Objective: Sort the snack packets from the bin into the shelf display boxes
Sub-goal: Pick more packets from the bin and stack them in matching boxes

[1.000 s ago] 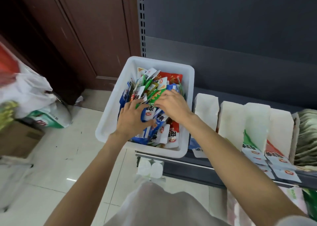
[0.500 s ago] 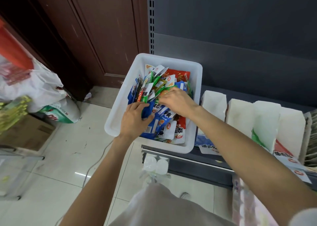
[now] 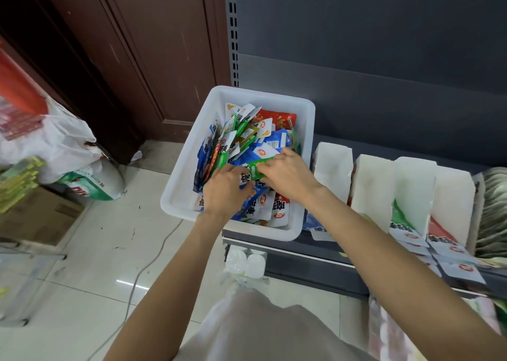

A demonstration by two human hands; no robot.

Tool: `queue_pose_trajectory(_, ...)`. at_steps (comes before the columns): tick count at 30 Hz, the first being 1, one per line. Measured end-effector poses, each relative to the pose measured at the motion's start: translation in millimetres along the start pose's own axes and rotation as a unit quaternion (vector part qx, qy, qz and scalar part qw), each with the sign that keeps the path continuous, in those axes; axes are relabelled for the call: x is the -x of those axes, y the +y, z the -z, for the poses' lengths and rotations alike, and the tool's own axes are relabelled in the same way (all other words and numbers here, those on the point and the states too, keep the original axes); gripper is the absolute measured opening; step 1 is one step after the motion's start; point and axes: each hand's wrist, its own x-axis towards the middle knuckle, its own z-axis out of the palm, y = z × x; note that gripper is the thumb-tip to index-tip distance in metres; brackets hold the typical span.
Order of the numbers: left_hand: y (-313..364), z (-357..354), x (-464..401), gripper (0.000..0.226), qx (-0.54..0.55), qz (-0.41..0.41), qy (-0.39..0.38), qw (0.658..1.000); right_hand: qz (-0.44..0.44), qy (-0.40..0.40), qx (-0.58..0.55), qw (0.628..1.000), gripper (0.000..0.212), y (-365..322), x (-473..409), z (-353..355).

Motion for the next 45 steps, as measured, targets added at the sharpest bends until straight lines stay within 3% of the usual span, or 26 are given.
queue_pose_trajectory(3, 3, 4, 8, 0.027, 0.149, 0.078, 0.14, 0.976, -0.079, 0.111, -0.019, 0.991, 0.018, -6, 16, 3)
queue_pose_trajectory(5, 14, 13, 17, 0.025, 0.309, 0.171, 0.177, 0.919, -0.184, 0.223, -0.119, 0.95, 0.015, -11, 25, 7)
queue_pose_trajectory(7, 30, 23, 22, 0.028, 0.494, 0.22, 0.068, 0.838, -0.248, 0.312, -0.185, 0.898, 0.008, -21, 33, 15)
queue_pose_trajectory(9, 45, 28, 24, 0.032, 0.617, 0.21, -0.044, 0.757, -0.243, 0.351, -0.188, 0.884, 0.007, -35, 39, 26)
queue_pose_trajectory(11, 59, 28, 22, 0.031, 0.655, 0.19, -0.042, 0.73, -0.215, 0.357, -0.174, 0.892, 0.011, -48, 43, 32)
queue_pose_trajectory(14, 69, 28, 19, 0.016, 0.637, 0.181, 0.025, 0.749, -0.205, 0.339, -0.216, 0.892, 0.018, -53, 54, 34)
queue_pose_trajectory(18, 60, 28, 12, 0.012, 0.584, 0.147, -0.009, 0.798, -0.26, 0.317, -0.362, 0.837, 0.025, -44, 78, 43)
queue_pose_trajectory(21, 69, 31, 10, 0.008, 0.535, 0.053, -0.045, 0.842, -0.318, 0.3, -0.416, 0.797, 0.035, -24, 98, 58)
queue_pose_trajectory(23, 90, 35, 9, 0.014, 0.495, -0.032, -0.075, 0.865, -0.346, 0.287, -0.457, 0.767, 0.053, -6, 115, 72)
queue_pose_trajectory(26, 133, 28, 6, 0.014, 0.375, -0.188, -0.123, 0.899, -0.35, 0.332, -0.497, 0.721, 0.068, 23, 155, 94)
queue_pose_trajectory(27, 150, 23, 4, 0.015, 0.328, -0.233, -0.123, 0.907, -0.35, 0.35, -0.481, 0.724, 0.064, 31, 172, 100)
queue_pose_trajectory(29, 185, 4, 4, 0.025, 0.258, -0.31, -0.096, 0.91, -0.357, 0.362, -0.394, 0.766, 0.045, 47, 205, 107)
queue_pose_trajectory(31, 220, -17, 10, 0.02, 0.253, -0.375, -0.06, 0.89, -0.38, 0.355, -0.289, 0.804, 0.019, 59, 236, 102)
queue_pose_trajectory(33, 242, -40, 16, 0.016, 0.249, -0.409, -0.041, 0.877, -0.41, 0.351, -0.228, 0.811, 0.008, 67, 260, 92)
queue_pose_trajectory(39, 249, -96, 21, 0.029, 0.17, -0.474, -0.116, 0.856, -0.468, 0.368, -0.167, 0.786, 0.01, 67, 288, 41)
queue_pose_trajectory(43, 237, -105, 19, 0.02, 0.104, -0.447, -0.057, 0.887, -0.454, 0.37, -0.207, 0.784, 0.011, 69, 288, 8)
queue_pose_trajectory(45, 232, -108, 18, 0.016, 0.07, -0.423, -0.036, 0.903, -0.43, 0.342, -0.221, 0.806, 0.012, 73, 287, -5)
